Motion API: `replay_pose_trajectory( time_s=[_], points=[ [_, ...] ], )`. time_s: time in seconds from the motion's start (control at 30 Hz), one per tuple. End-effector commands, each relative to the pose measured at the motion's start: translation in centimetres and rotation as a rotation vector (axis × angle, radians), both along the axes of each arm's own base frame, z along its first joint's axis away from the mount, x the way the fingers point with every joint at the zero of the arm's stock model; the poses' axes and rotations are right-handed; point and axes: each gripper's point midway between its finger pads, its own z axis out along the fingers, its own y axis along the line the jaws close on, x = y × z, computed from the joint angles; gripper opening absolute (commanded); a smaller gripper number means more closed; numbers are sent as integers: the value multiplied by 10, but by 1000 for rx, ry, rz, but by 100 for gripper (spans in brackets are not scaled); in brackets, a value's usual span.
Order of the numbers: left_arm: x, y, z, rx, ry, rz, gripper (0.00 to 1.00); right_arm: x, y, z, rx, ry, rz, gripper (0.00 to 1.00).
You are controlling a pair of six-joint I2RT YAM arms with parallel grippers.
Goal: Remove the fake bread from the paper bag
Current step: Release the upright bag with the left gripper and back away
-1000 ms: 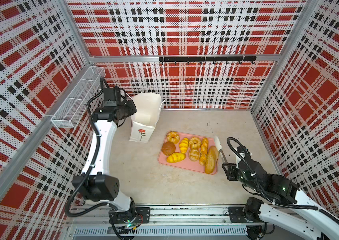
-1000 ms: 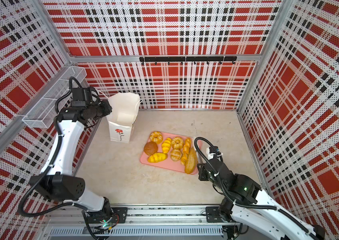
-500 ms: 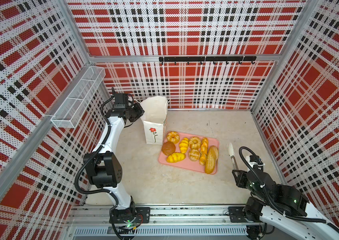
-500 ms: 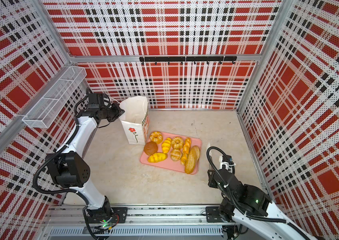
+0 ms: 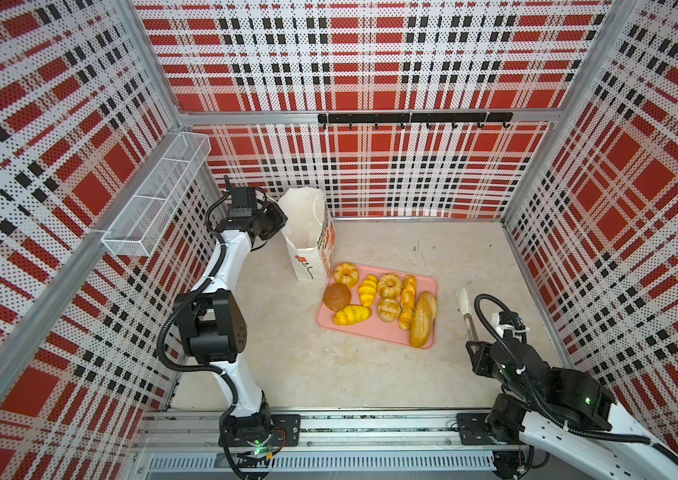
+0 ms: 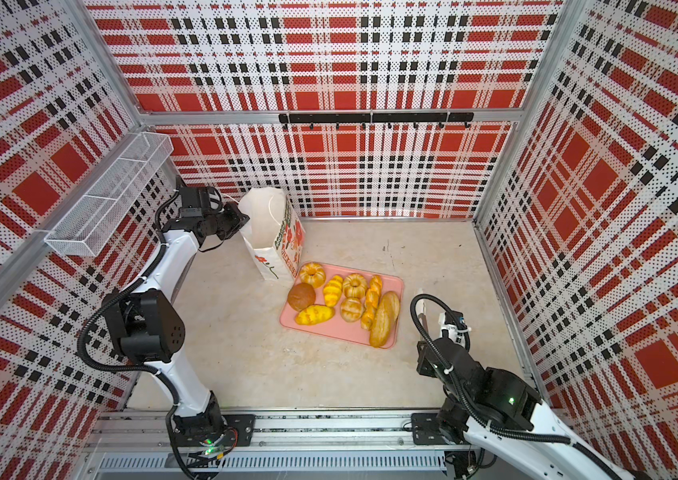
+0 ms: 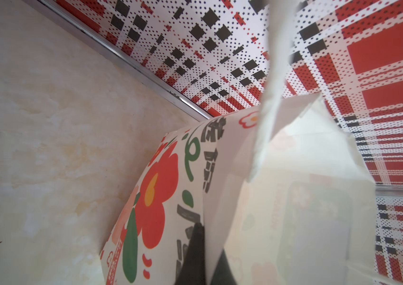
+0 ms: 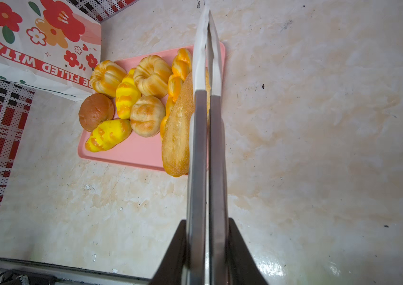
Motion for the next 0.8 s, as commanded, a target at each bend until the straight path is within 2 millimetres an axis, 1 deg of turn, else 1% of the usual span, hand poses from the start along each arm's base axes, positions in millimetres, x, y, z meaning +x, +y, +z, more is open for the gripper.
replay_pose_trajectory(
  time_s=[0.0, 0.03, 0.17, 0.27, 0.43, 0.5, 0.57, 0.67, 0.7, 0.73, 0.77],
  points=[
    [9, 14, 10, 16, -33, 28, 0, 6, 0, 12, 28, -33, -27, 0],
    [9, 17, 10, 21, -30, 30, 0, 6, 1, 11, 28, -32, -26, 0],
    [5, 19, 8, 17, -5, 20, 22, 7, 4, 11, 30, -26, -19, 0],
    [4, 18, 5, 17, 22, 5, 26, 7, 7, 10, 29, -20, -14, 0],
    [1, 19, 4, 25, 32, -2, 43, 7, 8, 14, 37, -23, -9, 0],
    [-1, 18, 7, 28, 31, -7, 55, 6, 7, 15, 34, -23, -9, 0],
    [-4, 17, 10, 33, 26, -14, 63, 5, 5, 17, 33, -24, -9, 0],
    [-10, 16, 17, 50, 21, -24, 85, 4, 4, 20, 35, -28, -8, 0],
    [-13, 17, 20, 59, 18, -24, 95, 4, 4, 20, 35, -28, -5, 0],
    [-16, 17, 22, 68, 15, -26, 100, 4, 4, 22, 36, -32, -2, 0],
    [-19, 17, 25, 76, 10, -28, 100, 4, 4, 24, 37, -35, 0, 0]
  ],
)
